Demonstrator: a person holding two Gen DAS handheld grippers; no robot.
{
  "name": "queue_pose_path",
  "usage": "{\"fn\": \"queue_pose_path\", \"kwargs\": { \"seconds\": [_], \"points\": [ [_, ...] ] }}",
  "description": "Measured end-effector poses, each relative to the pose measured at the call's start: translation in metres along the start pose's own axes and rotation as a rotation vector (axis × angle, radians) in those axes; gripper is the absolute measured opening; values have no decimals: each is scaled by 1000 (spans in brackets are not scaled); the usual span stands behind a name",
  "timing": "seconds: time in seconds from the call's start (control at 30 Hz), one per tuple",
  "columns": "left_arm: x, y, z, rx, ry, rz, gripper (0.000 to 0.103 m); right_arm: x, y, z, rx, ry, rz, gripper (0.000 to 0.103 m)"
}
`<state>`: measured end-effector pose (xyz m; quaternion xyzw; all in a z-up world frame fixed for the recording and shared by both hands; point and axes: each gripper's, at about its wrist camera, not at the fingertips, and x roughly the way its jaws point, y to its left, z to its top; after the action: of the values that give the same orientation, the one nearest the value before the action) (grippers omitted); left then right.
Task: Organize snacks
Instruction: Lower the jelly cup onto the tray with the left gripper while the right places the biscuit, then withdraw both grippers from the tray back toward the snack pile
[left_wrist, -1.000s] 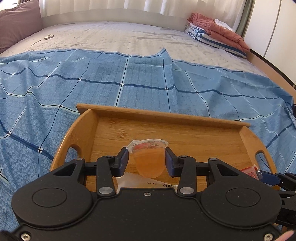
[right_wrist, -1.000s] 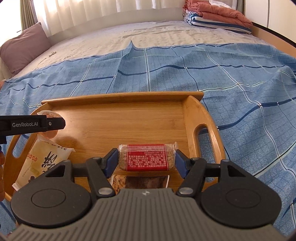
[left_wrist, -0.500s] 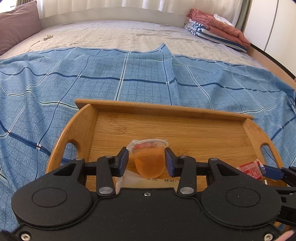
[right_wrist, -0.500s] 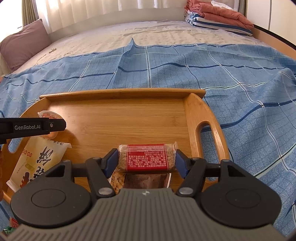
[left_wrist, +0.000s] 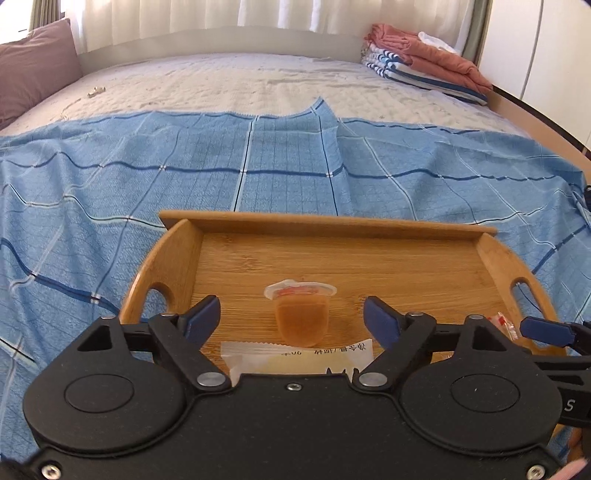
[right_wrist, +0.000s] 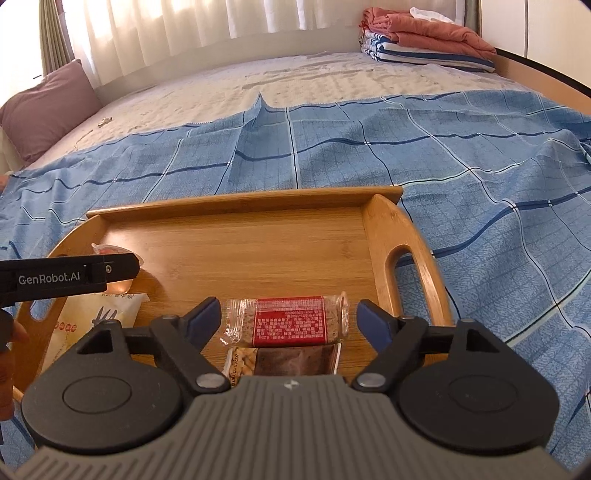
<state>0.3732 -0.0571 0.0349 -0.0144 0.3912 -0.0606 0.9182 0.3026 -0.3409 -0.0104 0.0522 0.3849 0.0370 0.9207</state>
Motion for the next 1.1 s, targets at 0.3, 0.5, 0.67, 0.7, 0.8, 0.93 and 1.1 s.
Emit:
{"fn": "queue_pose_path", "kwargs": {
  "seconds": [0.3, 0.5, 0.67, 0.7, 0.8, 0.93, 1.1],
  "points": [
    [-64, 9, -13, 67, -68, -29, 94, -49, 8, -9, -38, -68, 25, 93],
    [-108, 16, -42, 88, -115, -66, 96, -85, 18, -31, -89, -105, 46, 96],
    [-141, 17, -70, 109, -146, -102, 97, -112, 26, -59, -132, -131, 66, 99],
    [-146, 17, -75, 111, -150, -108, 97, -117, 27, -65, -138, -136, 69, 99],
    [-161, 18, -92, 110, -167, -127, 97, -130, 30, -82, -160, -150, 69, 101],
    [-174, 20, -113, 108, -170, -136, 98, -144, 33, -103, -176, -161, 76, 102],
    [-185, 26, -143, 112, -162, -132, 98, -157, 38, -133, -203, -173, 76, 103]
  ]
}}
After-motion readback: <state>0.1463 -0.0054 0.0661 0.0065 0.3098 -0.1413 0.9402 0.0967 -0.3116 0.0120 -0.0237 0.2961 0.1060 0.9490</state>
